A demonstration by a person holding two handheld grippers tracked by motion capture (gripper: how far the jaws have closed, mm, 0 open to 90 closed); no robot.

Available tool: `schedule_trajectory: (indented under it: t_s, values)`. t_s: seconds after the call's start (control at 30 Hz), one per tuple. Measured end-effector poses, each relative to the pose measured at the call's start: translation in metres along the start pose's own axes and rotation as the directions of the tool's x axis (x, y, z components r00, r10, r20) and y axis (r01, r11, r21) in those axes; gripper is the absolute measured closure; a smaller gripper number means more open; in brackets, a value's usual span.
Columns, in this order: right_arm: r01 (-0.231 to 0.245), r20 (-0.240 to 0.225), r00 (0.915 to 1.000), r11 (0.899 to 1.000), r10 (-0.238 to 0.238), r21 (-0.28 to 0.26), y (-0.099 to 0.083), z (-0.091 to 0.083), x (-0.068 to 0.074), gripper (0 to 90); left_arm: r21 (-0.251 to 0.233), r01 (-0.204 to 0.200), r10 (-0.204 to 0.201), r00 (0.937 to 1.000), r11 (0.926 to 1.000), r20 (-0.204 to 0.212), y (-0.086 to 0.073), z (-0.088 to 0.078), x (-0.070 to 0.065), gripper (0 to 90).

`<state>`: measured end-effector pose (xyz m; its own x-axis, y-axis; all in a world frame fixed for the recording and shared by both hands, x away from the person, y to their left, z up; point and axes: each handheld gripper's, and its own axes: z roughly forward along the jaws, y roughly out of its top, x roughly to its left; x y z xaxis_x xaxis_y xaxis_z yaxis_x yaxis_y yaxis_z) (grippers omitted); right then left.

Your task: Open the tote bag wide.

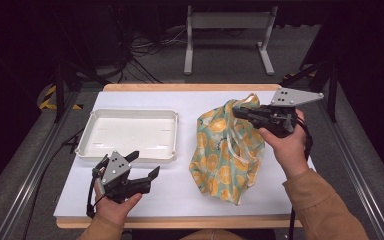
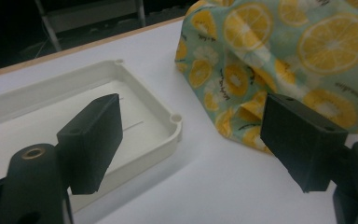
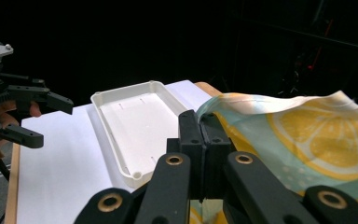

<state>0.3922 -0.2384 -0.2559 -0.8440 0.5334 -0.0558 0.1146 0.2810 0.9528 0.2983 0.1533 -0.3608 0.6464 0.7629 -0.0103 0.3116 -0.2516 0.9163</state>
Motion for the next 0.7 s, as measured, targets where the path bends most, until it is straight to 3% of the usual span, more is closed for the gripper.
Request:
schedule_trajectory:
  t_s: [0.3, 0.7]
  values:
    - [0.017, -0.063, 0.9979, 0.999, -0.015, 0.027, 0.012, 0.032, 0.008, 89.8, -0.023, -0.006, 0.008, 0.9987, 0.9997, 0.051, 0.019, 0.016, -0.01, 21.6]
    - [-0.006, -0.106, 0.9943, 0.999, 0.011, 0.043, 0.017, 0.051, 0.009, 89.7, -0.043, 0.005, 0.0, 0.9934, 0.9991, 0.115, 0.043, 0.037, -0.021, 21.1]
